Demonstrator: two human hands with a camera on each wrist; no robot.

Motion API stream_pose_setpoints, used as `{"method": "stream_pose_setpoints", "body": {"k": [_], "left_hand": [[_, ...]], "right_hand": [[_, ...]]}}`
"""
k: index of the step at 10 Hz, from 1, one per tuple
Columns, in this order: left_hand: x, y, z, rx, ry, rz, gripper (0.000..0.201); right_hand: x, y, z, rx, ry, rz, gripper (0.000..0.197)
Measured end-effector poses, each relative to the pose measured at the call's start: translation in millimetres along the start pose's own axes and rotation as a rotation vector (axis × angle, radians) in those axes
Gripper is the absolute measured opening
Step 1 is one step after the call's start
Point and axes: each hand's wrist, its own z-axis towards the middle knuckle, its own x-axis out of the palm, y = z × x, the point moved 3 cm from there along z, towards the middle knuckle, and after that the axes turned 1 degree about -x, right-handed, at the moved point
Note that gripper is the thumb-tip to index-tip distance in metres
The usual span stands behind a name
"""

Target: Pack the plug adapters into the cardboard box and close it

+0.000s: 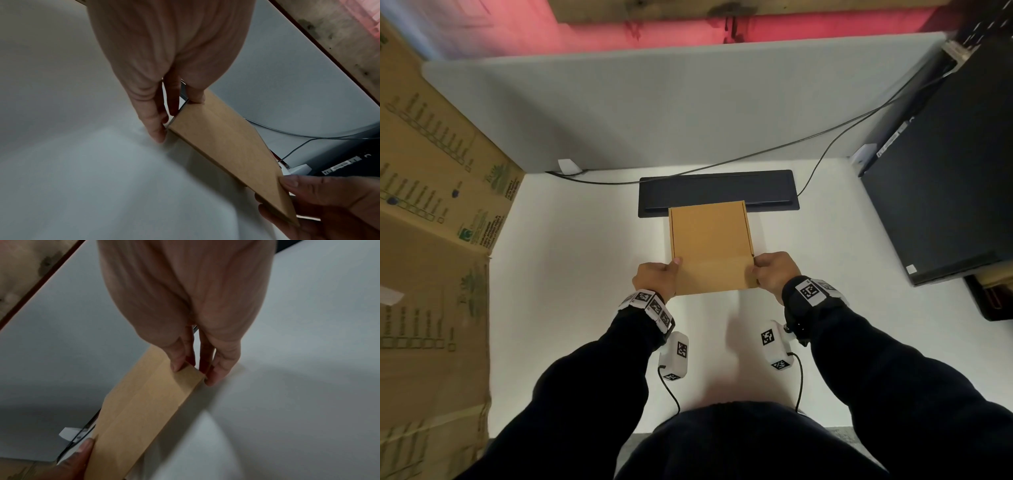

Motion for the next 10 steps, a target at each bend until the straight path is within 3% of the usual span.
{"method": "stream_pose_setpoints", "body": {"k": [2,3,4,5,6,8,9,10], "left_hand": [[-5,-21,-12,0.113,-0.03,0.099,0.037],[-9,-28,-12,0.432,-0.004,0.283,0.043],[-8,-37,-7,0.841,0.098,0.561,0.037],[-4,-53,-2,0.946,0.193,0.771,0.045],[4,-65,3,0.955,0.167,0.939,0.053],[6,-65,4,0.987,0.161,0.985,0.06],[-2,-76,1,0.902,0.205,1.044,0.055],[-16,-120,-12,0.813,0.185,1.004,0.054]], "right_hand": [[-2,2,3,-0.03,-0.093,-0.09,0.012],[-4,9,7,-0.112,-0.191,-0.145,0.033],[-1,15,12,-0.315,-0.169,-0.372,0.051],[-3,13,16,-0.388,-0.159,-0.483,0.059],[-2,17,18,-0.433,-0.148,-0.484,0.061],[5,32,15,-0.45,-0.086,-0.627,0.064],[-1,53,13,-0.333,0.008,-0.731,0.078],[-21,98,8,-0.282,0.182,-0.862,0.09]]}}
